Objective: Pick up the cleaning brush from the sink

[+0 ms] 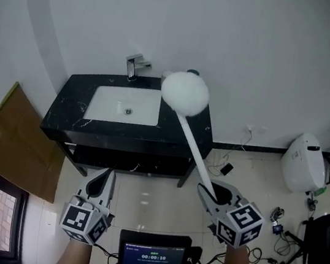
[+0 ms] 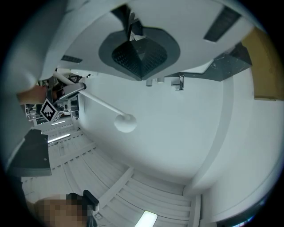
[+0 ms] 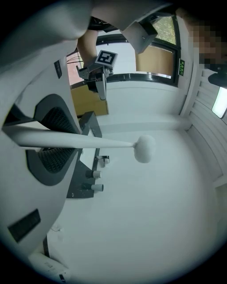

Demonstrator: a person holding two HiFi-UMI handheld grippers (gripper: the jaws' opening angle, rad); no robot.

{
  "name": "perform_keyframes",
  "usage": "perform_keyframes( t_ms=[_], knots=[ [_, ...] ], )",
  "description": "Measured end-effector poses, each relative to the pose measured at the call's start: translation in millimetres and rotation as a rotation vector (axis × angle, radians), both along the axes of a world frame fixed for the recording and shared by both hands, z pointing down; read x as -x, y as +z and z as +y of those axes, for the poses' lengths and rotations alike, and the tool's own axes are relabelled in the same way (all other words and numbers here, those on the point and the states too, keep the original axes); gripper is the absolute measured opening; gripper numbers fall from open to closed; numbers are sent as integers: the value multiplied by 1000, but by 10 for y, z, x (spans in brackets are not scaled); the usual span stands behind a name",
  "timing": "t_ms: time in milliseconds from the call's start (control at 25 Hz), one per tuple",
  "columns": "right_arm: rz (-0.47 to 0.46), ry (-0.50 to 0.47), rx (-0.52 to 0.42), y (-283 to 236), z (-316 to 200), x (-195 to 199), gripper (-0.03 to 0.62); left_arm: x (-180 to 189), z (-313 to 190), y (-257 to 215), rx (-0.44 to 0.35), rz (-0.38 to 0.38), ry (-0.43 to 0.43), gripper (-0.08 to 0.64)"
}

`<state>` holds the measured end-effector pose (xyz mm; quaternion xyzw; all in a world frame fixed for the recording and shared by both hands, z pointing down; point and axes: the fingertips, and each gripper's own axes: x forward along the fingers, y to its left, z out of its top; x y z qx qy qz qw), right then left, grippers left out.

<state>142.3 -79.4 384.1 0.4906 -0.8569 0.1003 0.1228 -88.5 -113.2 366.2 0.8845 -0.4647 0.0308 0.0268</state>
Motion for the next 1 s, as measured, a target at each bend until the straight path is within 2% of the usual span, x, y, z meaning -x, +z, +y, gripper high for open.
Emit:
perform_keyframes(
  t_ms=[240, 400, 560, 800, 1000],
  knots=[
    [-16, 89, -50, 9, 493, 185, 83, 364, 348, 53, -18, 19, -72, 9],
    [-47, 139, -106, -18, 756, 219, 83, 456, 683, 15, -39, -6, -110, 9],
    [-50, 163, -145, -19, 889, 136, 83, 403, 857, -64, -52, -6, -131, 9],
    [-96, 282, -220, -27, 879, -57, 83, 184, 935, 27, -26, 0, -123, 9],
    [-92, 303, -226, -17, 832, -58, 83, 148, 884, 60, -13, 15, -112, 9]
  ],
)
